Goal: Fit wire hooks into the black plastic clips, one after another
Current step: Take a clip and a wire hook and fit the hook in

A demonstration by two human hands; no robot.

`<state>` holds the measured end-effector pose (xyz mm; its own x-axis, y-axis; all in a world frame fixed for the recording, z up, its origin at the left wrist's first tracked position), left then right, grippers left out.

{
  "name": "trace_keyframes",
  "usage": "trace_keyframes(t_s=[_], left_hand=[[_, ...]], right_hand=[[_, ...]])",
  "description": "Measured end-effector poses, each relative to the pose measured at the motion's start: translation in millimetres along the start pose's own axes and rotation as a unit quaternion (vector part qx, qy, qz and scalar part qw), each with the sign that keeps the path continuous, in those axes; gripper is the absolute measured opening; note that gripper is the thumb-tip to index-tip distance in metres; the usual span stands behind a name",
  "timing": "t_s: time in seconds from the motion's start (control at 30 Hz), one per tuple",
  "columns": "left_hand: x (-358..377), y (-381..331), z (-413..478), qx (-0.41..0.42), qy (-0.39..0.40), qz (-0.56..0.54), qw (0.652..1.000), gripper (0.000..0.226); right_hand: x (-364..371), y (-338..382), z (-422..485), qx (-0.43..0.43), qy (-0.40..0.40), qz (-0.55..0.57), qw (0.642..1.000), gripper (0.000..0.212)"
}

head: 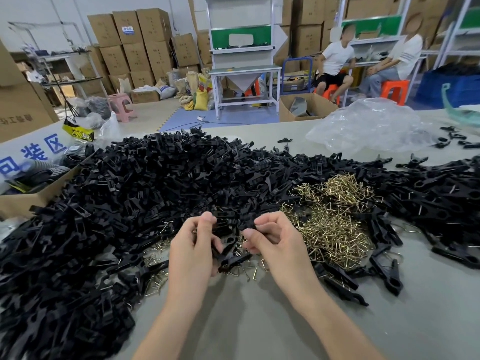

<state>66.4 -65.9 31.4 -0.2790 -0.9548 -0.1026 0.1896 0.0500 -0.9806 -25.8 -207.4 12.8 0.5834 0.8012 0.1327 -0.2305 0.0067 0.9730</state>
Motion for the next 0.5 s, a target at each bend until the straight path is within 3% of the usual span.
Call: trace_keyframes(t_s=[0.07,0.13,0.2,0.33,0.43,0.5], left_hand=[[1,3,0,-0.058,0.017,-0.068,0.996,0.033],[7,2,-2,-0.099,0.045,-0.18,0.978,0.024],[13,0,-5,-0.126,0.077,-0.277,0.949,0.02],[15,1,-6,-0.078,0.093,-0.222,0.967,0.026],[14,2,-6,-0.069,0.082,-0.176,0.979,0.041],[14,4,-7,-0.067,0.087,-0.153,0.982,0.039]], right_hand=[[1,1,0,0.015,0.006,0.041,0.999,0.031],[4,1,1,0.03,0.016,0.058,0.998,0.045],[5,2,1,0.04,0.027,0.071,0.996,0.043],[5,3,0,0.045,0.042,0.071,0.996,0.029],[5,-2,0,0.069,0.046,0.075,0.994,0.027],[5,-6,0,0.078,0.052,0.064,0.994,0.027]])
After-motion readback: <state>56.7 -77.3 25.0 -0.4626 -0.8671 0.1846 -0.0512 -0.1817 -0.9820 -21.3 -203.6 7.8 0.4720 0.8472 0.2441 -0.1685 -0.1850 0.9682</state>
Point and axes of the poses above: each hand's wrist, its own z-axis towards the middle knuckle, its own x-axis out of the palm, y = z × x, the point moved 5 cm from there along z, towards the middle knuckle, and after that the axes turned 1 degree about z, right-handed, at the moved point
